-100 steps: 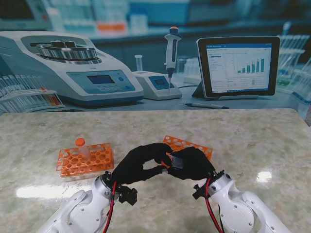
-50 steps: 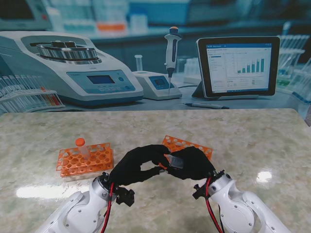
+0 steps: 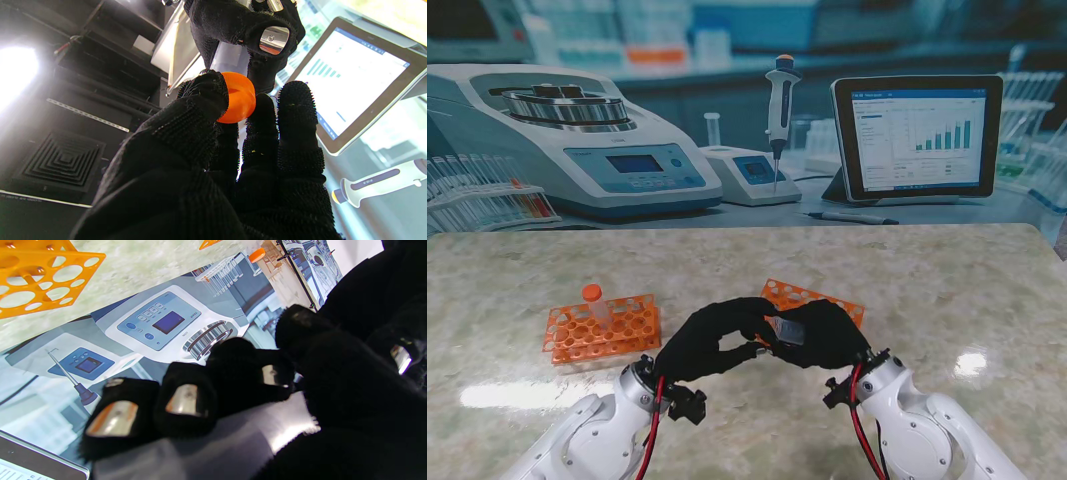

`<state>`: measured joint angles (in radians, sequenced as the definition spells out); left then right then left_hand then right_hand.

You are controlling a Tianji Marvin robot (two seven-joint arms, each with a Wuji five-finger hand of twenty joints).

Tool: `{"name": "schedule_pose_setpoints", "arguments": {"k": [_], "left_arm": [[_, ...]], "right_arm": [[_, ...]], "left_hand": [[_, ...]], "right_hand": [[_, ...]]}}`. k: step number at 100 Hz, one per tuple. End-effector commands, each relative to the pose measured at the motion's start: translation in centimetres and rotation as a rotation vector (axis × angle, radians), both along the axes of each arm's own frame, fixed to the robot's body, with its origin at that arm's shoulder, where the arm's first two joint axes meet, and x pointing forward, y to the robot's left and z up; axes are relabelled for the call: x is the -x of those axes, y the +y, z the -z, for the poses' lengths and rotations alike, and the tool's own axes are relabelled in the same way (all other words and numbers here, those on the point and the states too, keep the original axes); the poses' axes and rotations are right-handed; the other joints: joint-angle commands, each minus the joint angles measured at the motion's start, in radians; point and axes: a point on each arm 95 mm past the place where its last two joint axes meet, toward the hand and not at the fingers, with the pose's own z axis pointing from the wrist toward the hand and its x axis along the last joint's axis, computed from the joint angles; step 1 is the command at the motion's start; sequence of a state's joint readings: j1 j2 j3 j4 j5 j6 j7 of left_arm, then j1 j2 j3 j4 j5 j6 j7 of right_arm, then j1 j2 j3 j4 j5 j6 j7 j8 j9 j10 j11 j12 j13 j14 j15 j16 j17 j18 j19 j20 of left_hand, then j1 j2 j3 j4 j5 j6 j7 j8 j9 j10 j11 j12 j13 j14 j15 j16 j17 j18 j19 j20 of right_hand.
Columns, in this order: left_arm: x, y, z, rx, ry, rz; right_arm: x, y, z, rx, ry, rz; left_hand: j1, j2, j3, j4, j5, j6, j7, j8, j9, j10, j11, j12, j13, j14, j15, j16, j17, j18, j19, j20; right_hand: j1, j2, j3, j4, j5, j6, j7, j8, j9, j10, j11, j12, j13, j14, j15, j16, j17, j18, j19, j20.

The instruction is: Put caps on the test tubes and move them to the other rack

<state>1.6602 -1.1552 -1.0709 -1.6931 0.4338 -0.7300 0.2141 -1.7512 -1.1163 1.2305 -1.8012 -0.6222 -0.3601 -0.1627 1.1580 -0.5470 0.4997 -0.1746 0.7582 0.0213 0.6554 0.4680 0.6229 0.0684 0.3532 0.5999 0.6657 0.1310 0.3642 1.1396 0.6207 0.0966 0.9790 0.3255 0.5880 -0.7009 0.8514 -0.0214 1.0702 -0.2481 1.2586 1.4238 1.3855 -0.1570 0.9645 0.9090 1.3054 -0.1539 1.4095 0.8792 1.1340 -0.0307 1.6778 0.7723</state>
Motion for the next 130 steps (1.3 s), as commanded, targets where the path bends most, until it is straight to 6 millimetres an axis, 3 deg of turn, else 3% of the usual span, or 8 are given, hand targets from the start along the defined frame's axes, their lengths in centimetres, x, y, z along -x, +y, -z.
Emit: {"name": "schedule_pose_setpoints", "arguments": {"k": [1,86,130], "left_arm": [[0.1,-0.3,0.1,0.001,0.001,0.004],[0.3,-0.3,-0.8,0.012,-0.028,0.028],[0.4,-0.6,-1.4,0.010,-0.031,0.044]], "right_arm": [[0.3,0.5,-0.1,-0.012,0.000,-0.013],[0.1,0.8,0.2,-0.003,0.017,-0.014],[0.1,0.8,0.4,0.001,0.020,-0.019]], "left_hand": [[0.133,0.042,0.108,0.063,0.008,0.024,0.007,0.003,0.008,0.007,0.001,-0.005,0.084,-0.062,0.054,0.006,0.000,-0.005,-0.026,0.026],[0.133,0.052,0.098,0.064,0.012,0.027,0.005,0.001,0.006,0.010,-0.002,-0.009,0.084,-0.060,0.047,-0.003,0.001,-0.010,-0.024,0.016],[0.133,0.111,0.107,0.051,0.023,0.036,-0.034,-0.022,-0.004,0.007,-0.019,-0.025,0.079,-0.056,0.016,-0.021,0.000,-0.014,-0.046,0.023]], "right_hand": [[0.043,0.043,0.004,0.016,0.069,-0.039,0.079,0.043,0.054,0.032,0.014,0.021,0.022,-0.153,0.205,0.081,0.069,-0.094,0.312,0.050],[0.042,0.044,0.005,0.016,0.069,-0.039,0.079,0.044,0.054,0.031,0.013,0.021,0.022,-0.153,0.204,0.081,0.069,-0.094,0.312,0.050],[0.042,0.043,0.005,0.016,0.069,-0.039,0.079,0.044,0.054,0.032,0.013,0.021,0.022,-0.153,0.204,0.081,0.069,-0.094,0.312,0.050]]}}
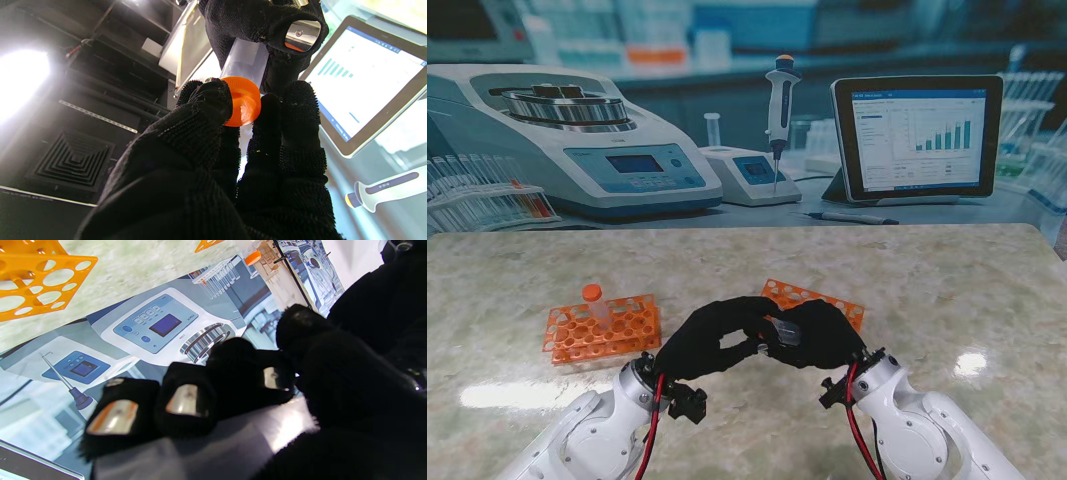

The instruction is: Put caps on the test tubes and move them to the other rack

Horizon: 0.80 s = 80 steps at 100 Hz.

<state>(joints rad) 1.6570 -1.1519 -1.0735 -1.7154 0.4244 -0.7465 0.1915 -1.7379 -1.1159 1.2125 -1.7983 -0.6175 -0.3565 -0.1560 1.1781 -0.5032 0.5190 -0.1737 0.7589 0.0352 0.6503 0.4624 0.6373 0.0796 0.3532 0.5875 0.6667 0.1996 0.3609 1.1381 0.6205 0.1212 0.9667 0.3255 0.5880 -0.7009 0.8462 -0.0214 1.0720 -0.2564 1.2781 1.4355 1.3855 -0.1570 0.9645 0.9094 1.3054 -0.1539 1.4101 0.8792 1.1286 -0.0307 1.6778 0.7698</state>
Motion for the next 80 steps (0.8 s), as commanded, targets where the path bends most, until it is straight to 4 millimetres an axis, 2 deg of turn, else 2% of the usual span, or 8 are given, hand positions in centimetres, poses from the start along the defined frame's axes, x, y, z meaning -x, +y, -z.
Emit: {"name": "schedule_pose_setpoints", "arguments": {"k": [1,22,35,45,59,69,80], "left_arm": [[0.24,-0.43,-0.51,0.004,-0.007,0.015],[0.14,-0.60,-0.77,0.002,-0.012,0.022],[0.05,-0.70,-0.87,0.005,-0.014,0.023],[0.02,-0.77,-0.93,0.007,-0.015,0.025],[-0.01,-0.84,-1.04,0.007,-0.016,0.026],[-0.02,-0.86,-1.16,-0.002,-0.016,0.026],[-0.03,-0.85,-1.30,-0.007,-0.020,0.025]], "right_arm": [[0.20,0.19,0.42,0.002,0.016,-0.004],[0.20,0.21,0.45,0.004,0.016,-0.007],[0.21,0.20,0.46,0.004,0.017,-0.008],[0.23,0.18,0.45,0.005,0.017,-0.008],[0.24,0.16,0.43,0.006,0.016,-0.010],[0.24,0.14,0.44,0.006,0.017,-0.009],[0.24,0.15,0.46,0.006,0.017,-0.008]], "left_hand": [[0.113,0.071,0.089,0.050,0.022,0.022,-0.030,-0.018,-0.015,-0.002,-0.018,-0.013,0.077,-0.124,0.018,-0.020,0.000,-0.038,-0.035,0.024],[0.113,0.105,0.137,0.029,0.029,0.026,-0.084,-0.051,-0.019,0.002,-0.033,-0.035,0.081,-0.120,-0.019,-0.043,-0.002,-0.034,-0.064,0.044],[0.113,0.113,0.147,0.025,-0.007,-0.028,-0.107,-0.066,-0.014,-0.003,-0.036,-0.042,0.083,-0.120,-0.022,-0.049,-0.003,-0.034,-0.071,0.049],[0.113,0.124,0.153,0.023,-0.018,-0.040,-0.128,-0.084,-0.016,-0.005,-0.042,-0.048,0.079,-0.121,-0.023,-0.055,-0.004,-0.033,-0.075,0.053],[0.113,0.154,0.160,0.020,-0.017,-0.035,-0.147,-0.112,-0.010,0.000,-0.052,-0.062,0.072,-0.119,-0.018,-0.080,-0.005,-0.024,-0.084,0.063],[0.113,0.218,0.146,0.025,-0.019,-0.022,-0.148,-0.124,-0.015,0.002,-0.057,-0.070,0.055,-0.121,0.005,-0.104,-0.003,-0.038,-0.096,0.091],[0.113,0.253,0.142,0.029,-0.017,-0.014,-0.147,-0.131,-0.018,0.005,-0.058,-0.075,0.041,-0.123,0.025,-0.126,-0.005,-0.039,-0.111,0.123]], "right_hand": [[0.043,0.044,0.010,0.016,0.067,-0.031,0.060,0.032,0.054,0.033,0.013,0.020,0.022,-0.153,0.204,0.081,0.075,-0.094,0.312,0.053],[0.043,0.043,0.010,0.016,0.067,-0.031,0.060,0.032,0.055,0.032,0.013,0.021,0.022,-0.153,0.204,0.081,0.075,-0.094,0.312,0.053],[0.043,0.043,0.009,0.016,0.067,-0.031,0.060,0.032,0.054,0.033,0.013,0.020,0.022,-0.153,0.203,0.081,0.075,-0.094,0.312,0.053],[0.042,0.044,0.009,0.016,0.067,-0.031,0.060,0.032,0.054,0.031,0.012,0.020,0.022,-0.152,0.203,0.081,0.075,-0.094,0.312,0.053],[0.043,0.043,0.009,0.016,0.067,-0.031,0.060,0.032,0.054,0.031,0.012,0.020,0.022,-0.152,0.203,0.081,0.075,-0.094,0.312,0.053],[0.043,0.044,0.009,0.016,0.067,-0.031,0.060,0.032,0.054,0.031,0.012,0.020,0.022,-0.152,0.203,0.081,0.075,-0.094,0.312,0.053],[0.043,0.045,0.009,0.016,0.067,-0.031,0.060,0.032,0.054,0.033,0.013,0.021,0.022,-0.152,0.203,0.081,0.075,-0.094,0.312,0.053]]}}
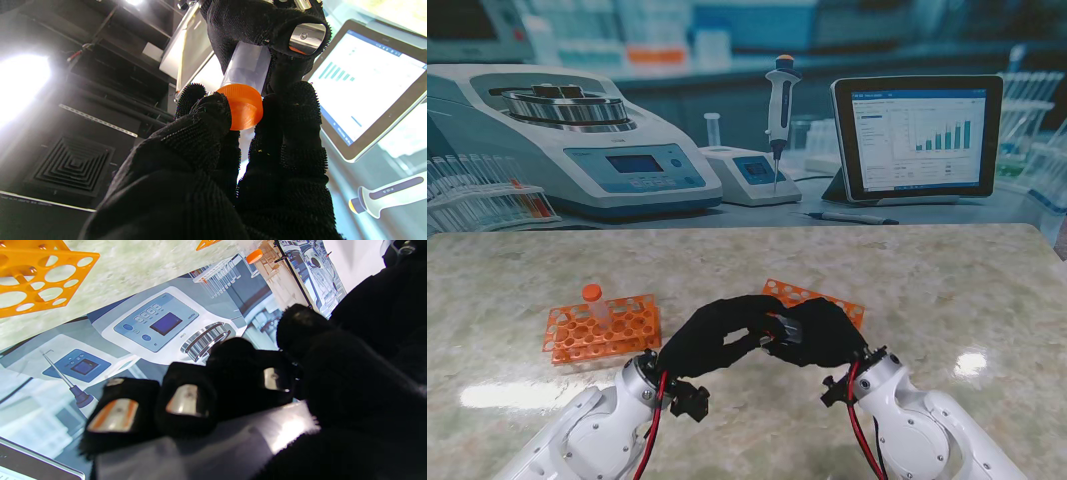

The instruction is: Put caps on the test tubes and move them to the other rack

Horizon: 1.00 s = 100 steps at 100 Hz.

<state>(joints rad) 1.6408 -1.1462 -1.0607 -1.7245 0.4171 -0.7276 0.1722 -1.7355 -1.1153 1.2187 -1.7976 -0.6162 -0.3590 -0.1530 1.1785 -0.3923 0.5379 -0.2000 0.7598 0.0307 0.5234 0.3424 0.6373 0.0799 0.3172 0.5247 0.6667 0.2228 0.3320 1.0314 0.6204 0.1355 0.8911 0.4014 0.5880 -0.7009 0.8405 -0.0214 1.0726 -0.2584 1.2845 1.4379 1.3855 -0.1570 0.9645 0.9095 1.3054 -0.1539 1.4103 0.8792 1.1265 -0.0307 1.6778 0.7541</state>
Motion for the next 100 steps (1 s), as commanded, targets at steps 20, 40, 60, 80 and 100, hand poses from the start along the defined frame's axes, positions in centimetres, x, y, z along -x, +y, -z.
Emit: {"name": "schedule_pose_setpoints", "arguments": {"k": [20,40,60,80,100], "left_arm": [[0.1,-0.4,-1.1,-0.001,-0.037,0.009],[0.0,-0.4,-1.4,0.002,-0.051,0.006],[-0.1,-0.4,-1.7,0.008,-0.063,0.003],[-0.1,-0.5,-2.0,0.017,-0.072,0.000],[-0.1,-0.6,-2.1,0.029,-0.077,-0.002]], "right_arm": [[0.4,0.4,0.6,0.004,0.022,-0.010],[0.4,0.4,0.6,0.005,0.022,-0.011],[0.4,0.4,0.6,0.005,0.022,-0.011],[0.4,0.4,0.7,0.006,0.023,-0.011],[0.4,0.3,0.8,0.005,0.025,-0.010]], "left_hand": [[0.113,0.159,0.123,0.058,-0.016,-0.006,-0.011,-0.013,-0.018,0.004,-0.020,-0.015,0.031,-0.148,0.079,-0.042,-0.003,-0.053,-0.047,0.081],[0.113,0.165,0.123,0.058,-0.011,-0.005,-0.006,-0.013,-0.015,0.005,-0.018,-0.017,0.035,-0.148,0.085,-0.048,0.000,-0.056,-0.044,0.093],[0.113,0.166,0.123,0.059,-0.010,-0.004,-0.001,-0.012,-0.012,0.002,-0.015,-0.018,0.040,-0.150,0.094,-0.056,0.004,-0.059,-0.036,0.100],[0.113,0.152,0.128,0.057,-0.018,-0.021,0.002,-0.011,-0.008,0.001,-0.016,-0.021,0.044,-0.150,0.097,-0.060,0.007,-0.057,-0.032,0.104],[0.113,0.114,0.132,0.053,-0.033,-0.040,0.008,-0.007,0.001,-0.005,-0.016,-0.024,0.056,-0.148,0.090,-0.061,0.010,-0.053,-0.028,0.107]], "right_hand": [[0.043,0.045,0.014,0.016,0.066,-0.029,0.053,0.030,0.054,0.032,0.012,0.020,0.022,-0.152,0.203,0.081,0.077,-0.094,0.312,0.068],[0.043,0.045,0.013,0.015,0.066,-0.029,0.053,0.030,0.054,0.031,0.011,0.020,0.022,-0.152,0.203,0.080,0.077,-0.094,0.312,0.068],[0.044,0.044,0.014,0.016,0.066,-0.029,0.053,0.030,0.054,0.032,0.012,0.021,0.022,-0.151,0.202,0.080,0.077,-0.094,0.312,0.068],[0.042,0.045,0.013,0.015,0.065,-0.029,0.053,0.030,0.054,0.032,0.012,0.021,0.022,-0.151,0.202,0.080,0.077,-0.094,0.312,0.068],[0.042,0.045,0.013,0.015,0.065,-0.029,0.053,0.030,0.055,0.032,0.012,0.021,0.022,-0.151,0.202,0.080,0.077,-0.094,0.312,0.068]]}}
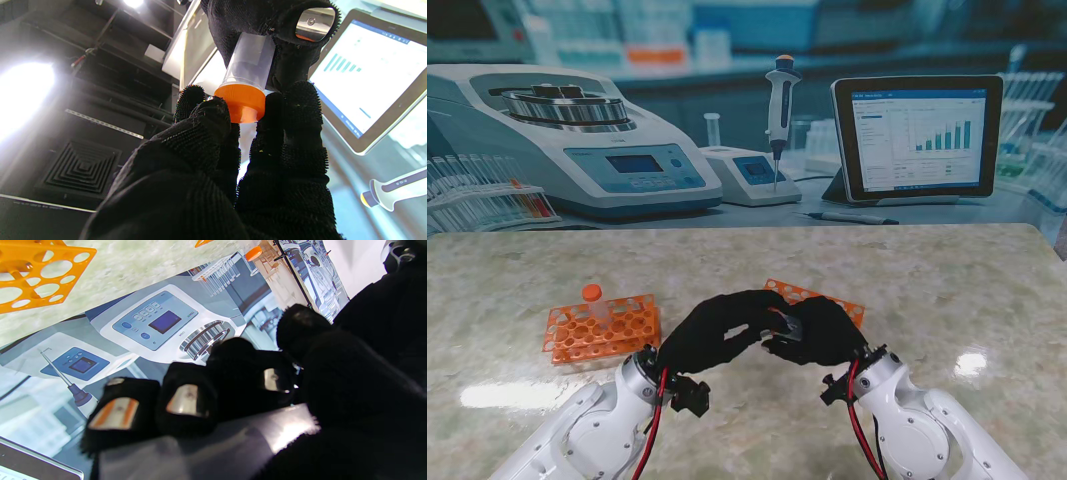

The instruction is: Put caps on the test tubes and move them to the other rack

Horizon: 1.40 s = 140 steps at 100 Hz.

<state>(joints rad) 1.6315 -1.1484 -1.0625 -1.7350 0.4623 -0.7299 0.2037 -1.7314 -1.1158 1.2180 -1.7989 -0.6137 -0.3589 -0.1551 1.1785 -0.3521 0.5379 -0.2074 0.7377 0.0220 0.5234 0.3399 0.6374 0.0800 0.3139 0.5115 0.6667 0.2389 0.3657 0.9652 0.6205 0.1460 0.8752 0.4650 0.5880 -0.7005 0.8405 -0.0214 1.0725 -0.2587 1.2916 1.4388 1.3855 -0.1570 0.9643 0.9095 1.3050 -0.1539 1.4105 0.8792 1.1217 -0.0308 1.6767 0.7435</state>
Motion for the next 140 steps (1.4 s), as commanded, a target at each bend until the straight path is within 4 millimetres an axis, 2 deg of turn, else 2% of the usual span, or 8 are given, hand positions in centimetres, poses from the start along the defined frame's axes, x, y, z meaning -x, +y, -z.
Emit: {"name": "schedule_pose_setpoints", "arguments": {"k": [1,21,65,80,99,115,130,140], "left_arm": [[0.06,-0.52,-1.35,0.034,-0.030,0.010],[0.04,-0.61,-1.28,0.039,-0.023,0.013],[0.26,-0.57,-1.03,0.016,-0.009,0.039],[0.26,-0.57,-1.02,0.004,-0.008,0.034],[0.23,-0.62,-1.10,-0.011,-0.010,0.025],[0.34,-0.66,-1.22,-0.023,-0.017,0.024],[0.47,-0.64,-1.27,-0.032,-0.023,0.025],[0.47,-0.58,-1.27,-0.035,-0.022,0.022]], "right_arm": [[0.52,0.31,0.96,0.010,0.030,-0.010],[0.51,0.26,0.97,0.009,0.030,-0.009],[0.45,0.17,0.94,0.008,0.027,-0.007],[0.45,0.15,0.85,0.007,0.024,-0.008],[0.47,0.13,0.72,0.005,0.018,-0.015],[0.50,0.08,0.69,0.005,0.016,-0.014],[0.50,0.06,0.66,0.006,0.016,-0.012],[0.50,0.02,0.62,0.007,0.015,-0.011]], "left_hand": [[0.113,0.069,0.133,0.060,-0.011,-0.032,0.008,-0.004,0.001,-0.005,-0.013,-0.012,0.057,-0.164,0.054,0.004,0.009,-0.063,-0.012,0.043],[0.113,-0.001,0.134,0.054,-0.011,-0.028,-0.004,-0.011,0.002,-0.008,-0.017,-0.018,0.076,-0.160,0.012,0.018,-0.003,-0.039,-0.009,-0.013],[0.113,-0.022,0.060,0.074,-0.012,-0.029,-0.013,-0.015,0.003,-0.013,-0.025,-0.024,0.092,-0.156,-0.041,0.043,-0.020,-0.027,0.011,-0.050],[0.112,-0.011,0.011,0.088,-0.018,-0.037,-0.020,-0.016,0.003,-0.026,-0.031,-0.028,0.090,-0.161,-0.059,0.043,-0.060,-0.002,0.028,-0.006],[0.112,0.012,-0.047,0.102,-0.032,-0.057,-0.022,-0.013,-0.003,-0.054,-0.040,-0.034,0.050,-0.160,-0.077,0.039,-0.157,0.050,0.029,0.045],[0.112,0.060,-0.143,0.134,-0.052,-0.081,-0.025,-0.005,-0.012,-0.069,-0.058,-0.047,-0.010,-0.155,-0.083,-0.003,-0.264,0.116,-0.003,0.074],[0.112,0.098,-0.206,0.156,-0.065,-0.093,-0.026,0.002,-0.017,-0.077,-0.070,-0.057,-0.044,-0.156,-0.081,-0.061,-0.316,0.142,-0.041,0.080],[0.112,0.141,-0.270,0.183,-0.071,-0.103,-0.029,0.008,-0.018,-0.076,-0.079,-0.068,-0.088,-0.147,-0.088,-0.172,-0.355,0.162,-0.085,0.074]], "right_hand": [[0.042,0.045,0.013,0.015,0.065,-0.029,0.045,0.029,0.054,0.031,0.012,0.021,0.022,-0.151,0.202,0.080,0.082,-0.094,0.313,0.079],[0.042,0.046,0.013,0.015,0.065,-0.029,0.045,0.029,0.054,0.031,0.012,0.021,0.022,-0.151,0.202,0.080,0.082,-0.094,0.313,0.079],[0.043,0.045,0.014,0.015,0.065,-0.029,0.045,0.029,0.054,0.031,0.012,0.021,0.022,-0.151,0.202,0.080,0.082,-0.094,0.313,0.079],[0.042,0.045,0.013,0.014,0.065,-0.029,0.045,0.029,0.054,0.031,0.011,0.020,0.022,-0.150,0.202,0.080,0.082,-0.094,0.313,0.079],[0.042,0.046,0.014,0.015,0.064,-0.030,0.045,0.030,0.054,0.032,0.012,0.021,0.022,-0.150,0.202,0.079,0.082,-0.094,0.313,0.079],[0.042,0.045,0.013,0.014,0.064,-0.030,0.045,0.030,0.054,0.031,0.011,0.021,0.022,-0.150,0.202,0.079,0.082,-0.094,0.313,0.079],[0.041,0.046,0.013,0.014,0.064,-0.030,0.045,0.030,0.054,0.031,0.011,0.021,0.022,-0.150,0.202,0.079,0.082,-0.094,0.313,0.079],[0.042,0.044,0.013,0.014,0.064,-0.030,0.045,0.030,0.054,0.032,0.012,0.021,0.022,-0.150,0.202,0.079,0.082,-0.094,0.313,0.079]]}}
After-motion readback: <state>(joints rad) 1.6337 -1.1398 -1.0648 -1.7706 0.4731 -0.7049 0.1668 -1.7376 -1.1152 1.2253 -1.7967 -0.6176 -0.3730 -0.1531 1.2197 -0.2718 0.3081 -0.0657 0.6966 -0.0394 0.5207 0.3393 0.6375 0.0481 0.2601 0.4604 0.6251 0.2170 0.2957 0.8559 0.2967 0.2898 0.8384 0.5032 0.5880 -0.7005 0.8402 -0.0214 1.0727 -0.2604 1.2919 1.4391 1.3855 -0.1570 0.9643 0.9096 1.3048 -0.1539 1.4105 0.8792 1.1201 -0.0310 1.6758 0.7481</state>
